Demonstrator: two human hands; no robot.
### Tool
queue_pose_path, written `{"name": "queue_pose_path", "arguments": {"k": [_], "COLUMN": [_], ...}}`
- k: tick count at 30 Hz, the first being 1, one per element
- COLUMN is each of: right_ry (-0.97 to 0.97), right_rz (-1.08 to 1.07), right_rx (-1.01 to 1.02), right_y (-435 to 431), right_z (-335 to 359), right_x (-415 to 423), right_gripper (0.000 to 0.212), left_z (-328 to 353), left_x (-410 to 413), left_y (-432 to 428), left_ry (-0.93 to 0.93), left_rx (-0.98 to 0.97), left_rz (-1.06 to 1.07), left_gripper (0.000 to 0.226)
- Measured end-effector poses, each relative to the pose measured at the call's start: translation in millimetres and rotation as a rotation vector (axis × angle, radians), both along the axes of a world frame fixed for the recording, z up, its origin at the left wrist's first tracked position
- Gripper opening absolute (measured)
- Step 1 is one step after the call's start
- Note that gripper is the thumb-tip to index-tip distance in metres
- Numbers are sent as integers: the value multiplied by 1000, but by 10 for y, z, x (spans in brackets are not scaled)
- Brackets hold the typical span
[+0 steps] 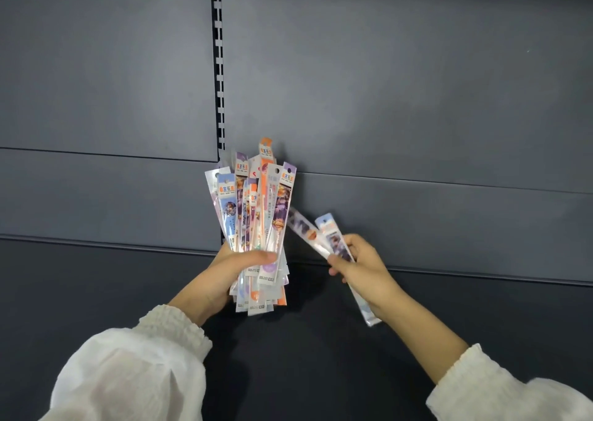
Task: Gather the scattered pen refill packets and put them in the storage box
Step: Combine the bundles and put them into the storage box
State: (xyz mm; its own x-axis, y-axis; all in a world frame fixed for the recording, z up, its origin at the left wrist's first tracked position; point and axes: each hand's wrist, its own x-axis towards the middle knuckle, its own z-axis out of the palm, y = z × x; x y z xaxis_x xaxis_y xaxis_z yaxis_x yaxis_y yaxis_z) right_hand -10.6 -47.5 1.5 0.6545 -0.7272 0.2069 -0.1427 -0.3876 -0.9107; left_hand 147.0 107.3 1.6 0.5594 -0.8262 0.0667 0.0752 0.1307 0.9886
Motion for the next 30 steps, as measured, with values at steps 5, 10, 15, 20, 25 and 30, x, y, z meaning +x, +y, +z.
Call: {"name": "queue_pose_path", "arguments": {"k": [5,10,15,20,25,30], "right_ry": [-290,-276,-300,-287,-270,-296], "right_rz": [44,134,167,210,254,242], "right_rx": [290,207,-30,-125,-72,11], "right_y": [184,286,317,296,313,390], "right_z": [99,2,-52,22,-7,10], "right_x": [5,38,66,20,30,89], "right_gripper": [21,21,15,15,26,30], "left_z": [-15,-37,-35,-32,-53,-47], "left_x": [-141,-208,-191,-145,-178,-265], "left_y": [-72,-111,-107,-89,-97,-123], "left_ry": [-18,-30,-32,-41,-57,-112], "left_rx": [-17,-49,-93,-84,-80,-99], "left_rz": [14,24,46,84,83,34], "left_gripper": [64,72,76,78,78,64]}}
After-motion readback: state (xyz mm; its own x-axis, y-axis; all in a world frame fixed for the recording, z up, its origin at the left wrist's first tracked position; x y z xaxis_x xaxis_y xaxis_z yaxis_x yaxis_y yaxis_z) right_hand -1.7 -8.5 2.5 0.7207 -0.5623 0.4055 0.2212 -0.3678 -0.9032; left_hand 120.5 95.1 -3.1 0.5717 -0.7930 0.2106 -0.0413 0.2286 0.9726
